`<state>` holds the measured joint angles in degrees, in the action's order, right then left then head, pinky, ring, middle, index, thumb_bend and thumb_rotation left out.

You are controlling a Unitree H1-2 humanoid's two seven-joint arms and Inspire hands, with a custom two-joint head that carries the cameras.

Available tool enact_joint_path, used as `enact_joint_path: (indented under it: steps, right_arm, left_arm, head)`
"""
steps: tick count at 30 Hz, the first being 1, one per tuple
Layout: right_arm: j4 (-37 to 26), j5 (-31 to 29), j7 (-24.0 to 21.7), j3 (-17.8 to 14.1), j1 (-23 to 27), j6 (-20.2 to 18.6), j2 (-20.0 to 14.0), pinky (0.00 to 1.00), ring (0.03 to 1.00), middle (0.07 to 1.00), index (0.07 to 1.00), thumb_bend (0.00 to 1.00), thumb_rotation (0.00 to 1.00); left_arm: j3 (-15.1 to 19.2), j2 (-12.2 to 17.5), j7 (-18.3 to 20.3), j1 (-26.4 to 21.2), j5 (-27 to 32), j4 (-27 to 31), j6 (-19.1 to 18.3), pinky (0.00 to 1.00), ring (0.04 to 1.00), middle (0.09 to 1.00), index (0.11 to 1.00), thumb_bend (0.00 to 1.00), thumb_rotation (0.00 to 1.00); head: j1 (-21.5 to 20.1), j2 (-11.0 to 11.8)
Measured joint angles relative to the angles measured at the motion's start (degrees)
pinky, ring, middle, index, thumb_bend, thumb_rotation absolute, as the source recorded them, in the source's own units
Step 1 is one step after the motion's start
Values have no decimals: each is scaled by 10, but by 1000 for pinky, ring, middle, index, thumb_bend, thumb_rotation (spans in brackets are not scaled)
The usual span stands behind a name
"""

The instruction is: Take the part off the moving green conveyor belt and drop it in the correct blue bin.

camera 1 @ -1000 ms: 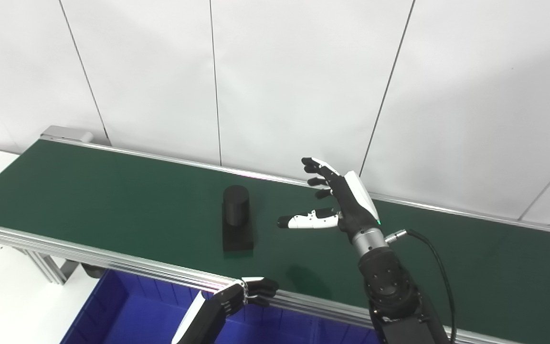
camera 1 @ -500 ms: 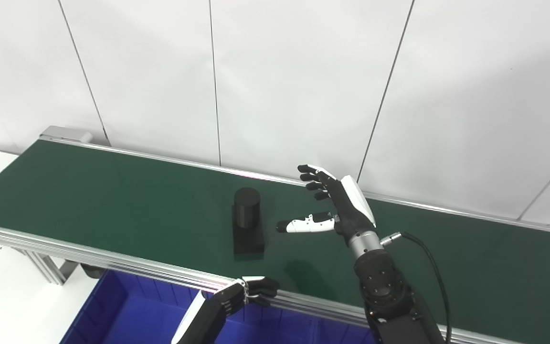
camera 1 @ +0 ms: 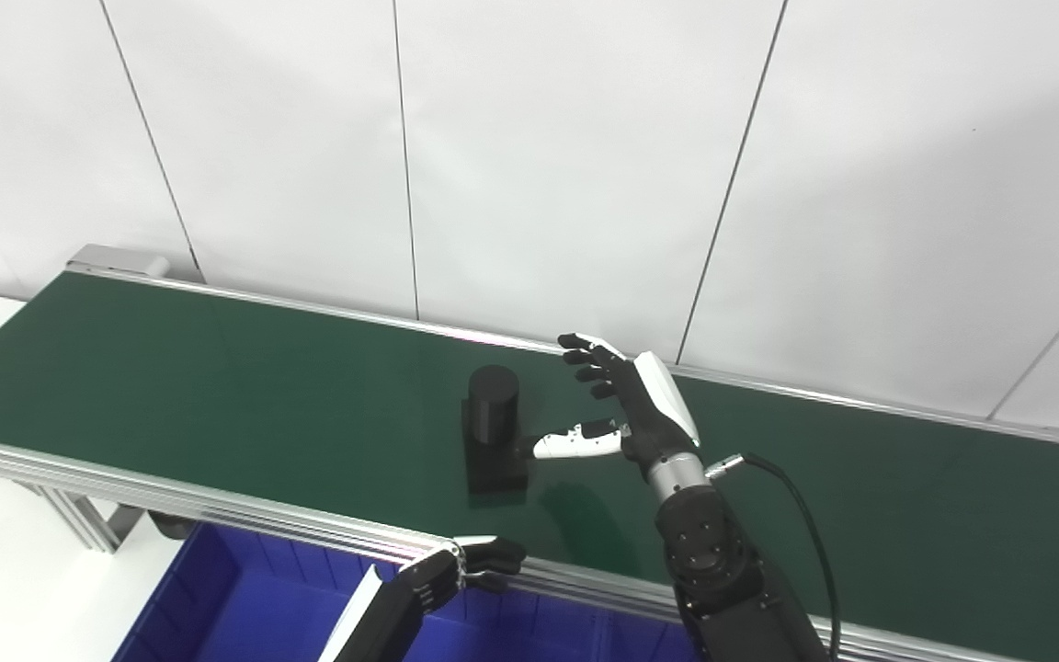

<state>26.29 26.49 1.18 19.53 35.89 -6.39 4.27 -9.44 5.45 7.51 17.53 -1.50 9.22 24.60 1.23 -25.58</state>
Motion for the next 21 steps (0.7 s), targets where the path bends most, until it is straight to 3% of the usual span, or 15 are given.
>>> enact_joint_path:
  steps: [13,21]
  right_arm:
    - [63,0,12,1,25,1,15,747,837,888,901,914,287]
    - [90,0,25,0,41,7,20,730,809,856,869,897,231]
  left_arm:
    - [-2,5,4,1,4,2,0,669,741,768,741,989,300]
    - [3,14,16,16,14,17,0,691,752,774,745,990,300]
  head:
    - [2,-4]
    - [-19,-8]
